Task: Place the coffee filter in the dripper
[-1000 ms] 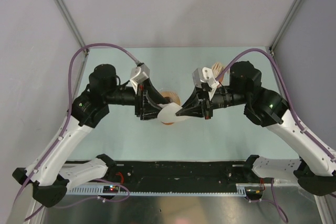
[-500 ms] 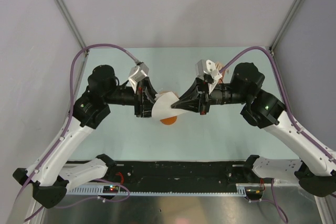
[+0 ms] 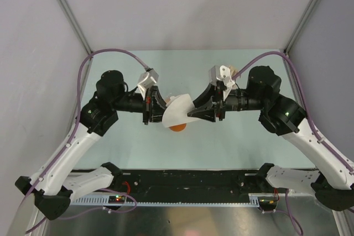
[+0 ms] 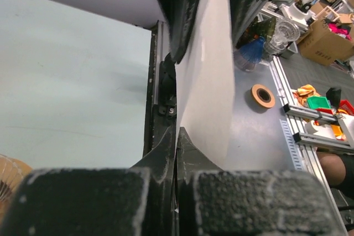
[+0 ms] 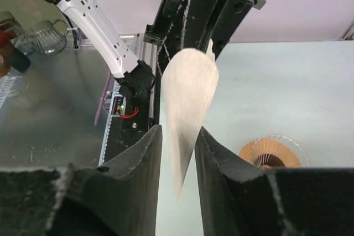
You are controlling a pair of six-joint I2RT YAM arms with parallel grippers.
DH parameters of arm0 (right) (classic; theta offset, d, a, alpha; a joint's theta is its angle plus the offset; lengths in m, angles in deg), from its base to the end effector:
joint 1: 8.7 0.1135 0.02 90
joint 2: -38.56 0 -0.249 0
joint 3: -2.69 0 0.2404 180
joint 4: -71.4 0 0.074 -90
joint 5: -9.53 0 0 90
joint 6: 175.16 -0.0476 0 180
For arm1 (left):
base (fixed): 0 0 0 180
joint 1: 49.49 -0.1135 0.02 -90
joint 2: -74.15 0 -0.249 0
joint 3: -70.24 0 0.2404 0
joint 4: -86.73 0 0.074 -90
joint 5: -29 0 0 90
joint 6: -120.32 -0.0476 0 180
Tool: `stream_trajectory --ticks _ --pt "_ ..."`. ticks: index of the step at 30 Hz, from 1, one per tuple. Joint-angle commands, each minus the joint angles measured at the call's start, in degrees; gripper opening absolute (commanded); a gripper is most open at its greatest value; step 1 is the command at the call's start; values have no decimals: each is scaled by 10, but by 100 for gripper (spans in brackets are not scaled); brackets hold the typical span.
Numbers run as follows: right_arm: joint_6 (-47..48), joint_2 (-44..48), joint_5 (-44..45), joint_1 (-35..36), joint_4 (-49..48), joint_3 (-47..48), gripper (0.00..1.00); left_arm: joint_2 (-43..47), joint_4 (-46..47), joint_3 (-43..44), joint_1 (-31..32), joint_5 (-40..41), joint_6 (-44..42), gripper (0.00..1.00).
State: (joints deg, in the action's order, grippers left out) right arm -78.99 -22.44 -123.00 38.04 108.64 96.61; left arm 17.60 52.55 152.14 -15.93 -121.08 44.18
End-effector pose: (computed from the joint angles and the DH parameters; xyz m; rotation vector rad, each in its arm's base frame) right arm 0.1204 0.1749 0.4537 -1.2690 1.2127 1.1335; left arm 0.1410 -0.1431 0.4092 1.1156 1.5242 -1.4792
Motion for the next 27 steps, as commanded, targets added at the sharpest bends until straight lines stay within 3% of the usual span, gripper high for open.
stream_trajectory --ticks 1,10,14,15,18,20,25,27 --pt "74 -23 14 8 101 71 35 -5 -9 -8 -1 18 -43 0" --pt "134 -89 0 21 229 164 23 -7 -95 18 17 63 -132 0" --pt "155 -107 4 37 260 187 5 0 -108 29 18 78 -137 4" --pt "159 -109 6 40 259 190 2 2 -109 31 17 83 -133 9" --pt "156 -94 28 42 212 181 0 10 -110 32 9 95 -101 49" --pt "155 -71 47 41 159 151 0 16 -108 31 -6 99 -75 67" --pt "154 -35 84 44 79 109 0 35 -42 7 -64 89 36 89" --pt "162 -26 97 49 54 94 0 39 -7 -4 -77 84 87 94"
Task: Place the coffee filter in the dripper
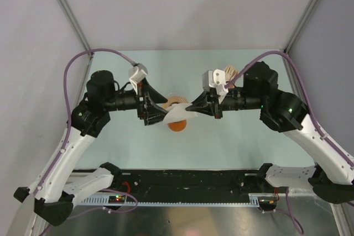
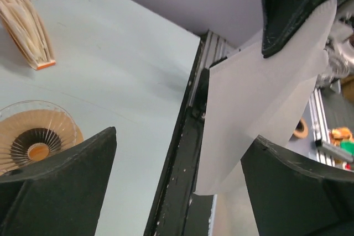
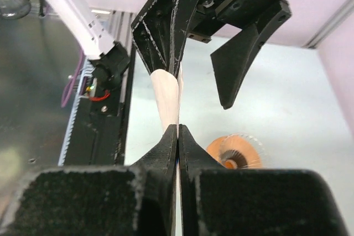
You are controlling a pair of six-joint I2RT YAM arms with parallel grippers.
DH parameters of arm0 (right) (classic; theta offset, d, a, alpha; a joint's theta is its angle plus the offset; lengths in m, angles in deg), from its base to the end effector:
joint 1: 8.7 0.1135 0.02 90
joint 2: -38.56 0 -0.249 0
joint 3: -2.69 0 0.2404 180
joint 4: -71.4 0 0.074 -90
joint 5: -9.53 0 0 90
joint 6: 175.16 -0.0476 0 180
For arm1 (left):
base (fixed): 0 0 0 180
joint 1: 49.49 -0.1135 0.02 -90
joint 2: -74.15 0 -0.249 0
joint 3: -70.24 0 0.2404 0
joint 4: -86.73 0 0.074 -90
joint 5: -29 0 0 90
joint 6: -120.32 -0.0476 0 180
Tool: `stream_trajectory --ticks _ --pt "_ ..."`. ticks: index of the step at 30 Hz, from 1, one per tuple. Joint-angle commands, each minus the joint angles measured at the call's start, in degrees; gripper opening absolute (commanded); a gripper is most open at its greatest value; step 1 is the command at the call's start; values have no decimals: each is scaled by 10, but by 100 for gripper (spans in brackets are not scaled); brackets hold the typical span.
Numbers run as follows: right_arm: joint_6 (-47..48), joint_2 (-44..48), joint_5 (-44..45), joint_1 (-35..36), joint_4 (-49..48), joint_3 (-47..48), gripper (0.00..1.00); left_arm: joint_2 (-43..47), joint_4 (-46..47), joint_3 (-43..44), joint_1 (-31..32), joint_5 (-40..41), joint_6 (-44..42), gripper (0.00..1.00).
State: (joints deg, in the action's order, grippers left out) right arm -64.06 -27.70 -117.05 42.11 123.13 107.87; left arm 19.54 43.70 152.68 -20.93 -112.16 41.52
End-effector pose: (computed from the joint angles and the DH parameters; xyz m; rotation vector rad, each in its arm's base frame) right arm 0.1146 0.1855 0.4676 -1.4310 1.1699 0.9367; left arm 0.1479 -0.1227 0.4015 0.9300 1.6929 -1.2882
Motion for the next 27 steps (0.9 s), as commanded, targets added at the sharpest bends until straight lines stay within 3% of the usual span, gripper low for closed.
stream_trajectory --ticks 1,5,9,11,18,27 --pt "19 30 44 13 -104 -27 0 19 100 -14 -33 -7 141 95" --pt "34 49 80 30 -155 -61 0 17 177 -42 -52 -18 245 98" --pt "46 62 104 41 -194 -85 0 15 356 -107 -73 -35 414 99" --pt "52 63 114 44 -210 -94 0 10 403 -124 -76 -40 456 100" --pt "68 58 132 52 -232 -103 0 9 440 -155 -76 -49 482 95" --pt "77 46 130 53 -245 -105 0 15 447 -183 -74 -57 482 73"
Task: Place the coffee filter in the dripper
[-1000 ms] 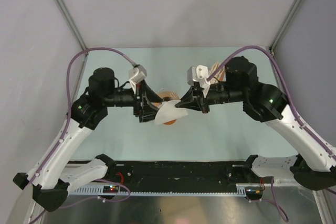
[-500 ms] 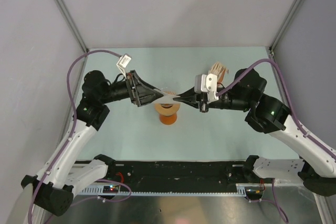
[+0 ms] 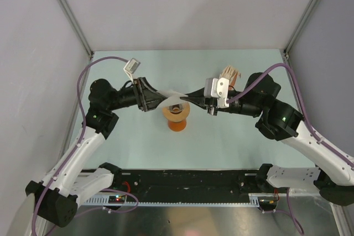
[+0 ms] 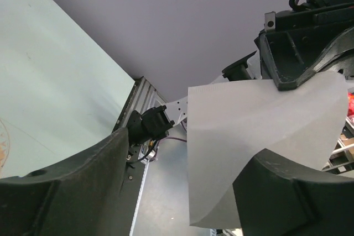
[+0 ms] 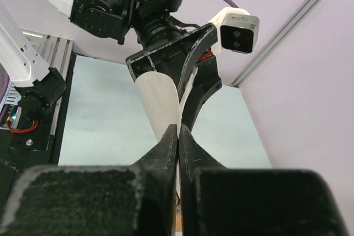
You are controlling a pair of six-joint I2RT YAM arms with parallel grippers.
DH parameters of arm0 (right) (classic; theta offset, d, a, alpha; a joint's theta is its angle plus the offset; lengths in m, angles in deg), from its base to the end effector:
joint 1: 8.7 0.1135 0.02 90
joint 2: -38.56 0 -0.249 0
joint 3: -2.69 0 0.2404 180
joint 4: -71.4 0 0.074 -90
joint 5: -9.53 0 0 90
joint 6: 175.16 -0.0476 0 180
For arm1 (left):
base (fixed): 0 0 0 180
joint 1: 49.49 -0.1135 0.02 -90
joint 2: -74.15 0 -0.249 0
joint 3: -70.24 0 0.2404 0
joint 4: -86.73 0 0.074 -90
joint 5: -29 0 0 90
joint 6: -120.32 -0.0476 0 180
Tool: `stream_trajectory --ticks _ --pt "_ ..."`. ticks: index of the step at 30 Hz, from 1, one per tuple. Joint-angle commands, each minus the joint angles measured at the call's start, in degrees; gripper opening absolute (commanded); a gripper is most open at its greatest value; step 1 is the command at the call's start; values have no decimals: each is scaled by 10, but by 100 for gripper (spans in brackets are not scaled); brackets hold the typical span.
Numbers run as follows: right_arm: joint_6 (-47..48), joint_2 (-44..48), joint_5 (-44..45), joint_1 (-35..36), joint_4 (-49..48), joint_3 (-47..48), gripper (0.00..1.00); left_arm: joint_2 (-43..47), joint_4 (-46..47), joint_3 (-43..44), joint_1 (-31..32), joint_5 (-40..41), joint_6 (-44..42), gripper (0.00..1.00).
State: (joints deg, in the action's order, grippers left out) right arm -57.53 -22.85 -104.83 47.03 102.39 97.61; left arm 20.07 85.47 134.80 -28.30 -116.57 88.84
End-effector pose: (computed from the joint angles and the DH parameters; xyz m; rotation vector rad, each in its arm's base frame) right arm 0.1068 0.1917 0.4700 -1.2798 0.9165 0.7111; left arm 0.1815 -0.1125 0.3750 0.4012 1.7230 -1.7413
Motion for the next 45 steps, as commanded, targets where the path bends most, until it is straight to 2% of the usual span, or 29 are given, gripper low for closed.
stream_trajectory --ticks 1,12,17,19,20,22,25,28,33,45 --pt "12 -4 8 4 -37 -2 0 10 30 -5 -1 -12 9 70" --pt "15 -9 3 4 -10 -2 0 6 30 0 2 -5 1 42" --pt "21 -12 7 4 3 0 0 5 31 -1 3 -4 6 25" --pt "22 -11 6 4 19 2 8 4 30 0 2 -6 9 17" --pt "20 -8 6 3 26 2 18 5 30 1 2 -8 9 14" --pt "7 -3 -7 -13 46 5 31 5 30 2 1 -13 11 5" --pt "-10 -3 -48 -54 91 20 37 7 30 1 0 -20 13 1" --pt "4 -3 -76 -76 127 25 35 6 30 2 0 -24 14 0" --pt "31 -13 -88 -69 146 26 31 0 30 4 -1 -27 12 0" --pt "61 -25 -57 -49 137 25 1 2 30 1 -1 -26 20 0"
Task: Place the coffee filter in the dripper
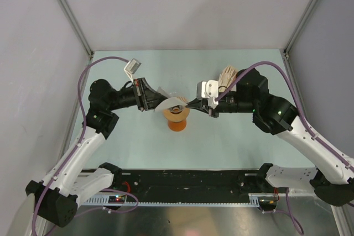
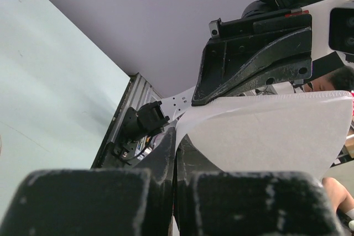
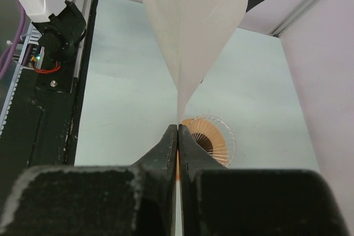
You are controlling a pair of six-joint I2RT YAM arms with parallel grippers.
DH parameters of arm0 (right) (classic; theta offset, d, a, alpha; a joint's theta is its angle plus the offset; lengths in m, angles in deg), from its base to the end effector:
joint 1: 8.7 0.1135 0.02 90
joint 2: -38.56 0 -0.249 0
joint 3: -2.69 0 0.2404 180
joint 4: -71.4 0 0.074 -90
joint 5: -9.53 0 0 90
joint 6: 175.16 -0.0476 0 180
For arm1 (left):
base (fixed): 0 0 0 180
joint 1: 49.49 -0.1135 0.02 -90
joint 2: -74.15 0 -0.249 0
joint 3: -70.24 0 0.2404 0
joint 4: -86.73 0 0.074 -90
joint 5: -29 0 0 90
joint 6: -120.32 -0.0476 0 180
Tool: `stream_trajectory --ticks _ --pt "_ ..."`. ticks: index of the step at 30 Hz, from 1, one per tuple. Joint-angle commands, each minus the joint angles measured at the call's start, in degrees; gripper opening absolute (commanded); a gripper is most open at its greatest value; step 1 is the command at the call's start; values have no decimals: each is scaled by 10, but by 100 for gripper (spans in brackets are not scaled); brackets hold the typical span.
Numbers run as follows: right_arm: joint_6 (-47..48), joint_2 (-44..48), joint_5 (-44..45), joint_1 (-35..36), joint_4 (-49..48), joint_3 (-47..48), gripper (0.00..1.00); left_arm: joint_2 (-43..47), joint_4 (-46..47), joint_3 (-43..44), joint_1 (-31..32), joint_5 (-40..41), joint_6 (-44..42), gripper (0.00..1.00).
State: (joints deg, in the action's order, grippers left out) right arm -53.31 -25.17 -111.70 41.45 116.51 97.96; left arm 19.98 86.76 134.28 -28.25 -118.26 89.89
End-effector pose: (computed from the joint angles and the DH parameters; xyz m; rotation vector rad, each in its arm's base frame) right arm 0.1260 0.1895 0.4356 -1.4697 1.0911 0.7171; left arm 0.1806 -0.1132 0.3737 0.4250 1.7256 -1.7689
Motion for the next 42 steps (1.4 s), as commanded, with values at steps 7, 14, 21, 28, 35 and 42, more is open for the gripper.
stream_trajectory --ticks 7,14,21,28,35,42 --pt "22 1 40 -9 -2 7 0 9 18 14 -1 -18 16 0" --pt "2 3 24 -19 -16 8 0 18 18 5 -1 -11 17 4" --pt "-12 7 -15 -22 -19 9 0 15 19 7 -1 -3 -1 49" --pt "-43 12 -64 -27 -27 10 0 -1 19 19 -1 5 -20 63" --pt "-49 9 -59 -32 -38 11 0 -5 19 23 19 -5 -27 61" --pt "-42 0 -58 -32 -33 11 0 -2 19 21 30 -15 -29 38"
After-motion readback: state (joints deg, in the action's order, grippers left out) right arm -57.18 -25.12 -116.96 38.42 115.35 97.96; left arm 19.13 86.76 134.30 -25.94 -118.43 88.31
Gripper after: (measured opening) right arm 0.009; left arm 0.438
